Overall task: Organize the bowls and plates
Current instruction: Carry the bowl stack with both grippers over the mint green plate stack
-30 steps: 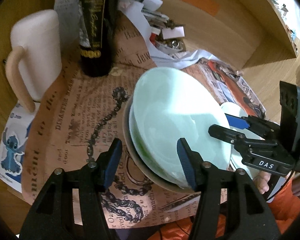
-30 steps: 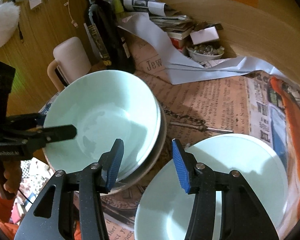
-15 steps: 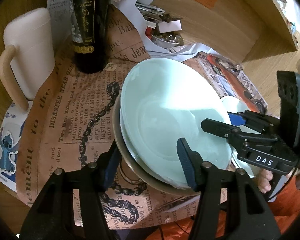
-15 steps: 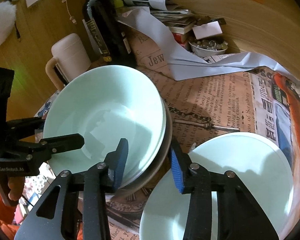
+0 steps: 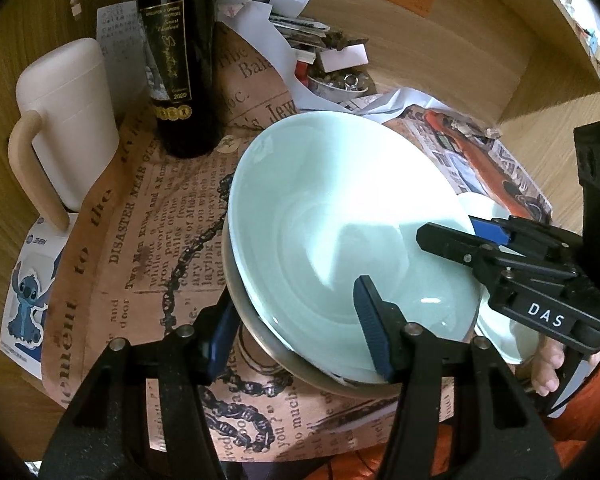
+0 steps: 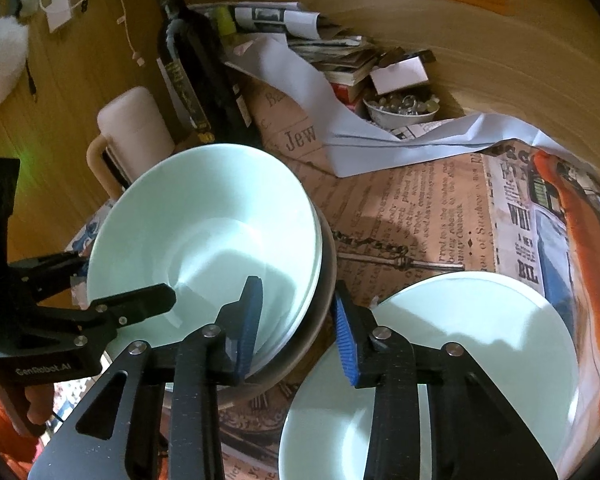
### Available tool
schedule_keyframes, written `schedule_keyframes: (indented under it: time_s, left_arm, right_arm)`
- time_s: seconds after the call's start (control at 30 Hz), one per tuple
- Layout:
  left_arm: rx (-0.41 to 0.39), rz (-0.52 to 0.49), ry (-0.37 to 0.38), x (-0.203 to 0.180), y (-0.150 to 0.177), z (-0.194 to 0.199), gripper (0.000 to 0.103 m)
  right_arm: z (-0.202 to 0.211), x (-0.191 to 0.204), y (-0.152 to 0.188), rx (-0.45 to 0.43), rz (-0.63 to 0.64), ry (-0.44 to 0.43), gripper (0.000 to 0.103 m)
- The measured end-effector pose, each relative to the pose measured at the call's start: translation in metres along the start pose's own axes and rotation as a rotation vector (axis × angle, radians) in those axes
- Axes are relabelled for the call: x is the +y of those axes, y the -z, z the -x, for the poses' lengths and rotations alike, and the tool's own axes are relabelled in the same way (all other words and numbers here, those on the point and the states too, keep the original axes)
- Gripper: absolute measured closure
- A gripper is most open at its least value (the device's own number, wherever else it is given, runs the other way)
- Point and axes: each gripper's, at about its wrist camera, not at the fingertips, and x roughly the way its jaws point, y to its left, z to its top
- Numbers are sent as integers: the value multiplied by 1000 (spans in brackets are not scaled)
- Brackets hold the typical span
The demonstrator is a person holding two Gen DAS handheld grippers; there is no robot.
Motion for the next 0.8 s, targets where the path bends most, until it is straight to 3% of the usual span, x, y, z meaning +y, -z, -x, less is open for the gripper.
schedule_keyframes:
  time_s: [0.8]
  left_arm:
    - [-151, -30, 49, -31, -18, 37, 46]
  right_arm:
    - [56, -12, -4, -145, -34, 13, 71]
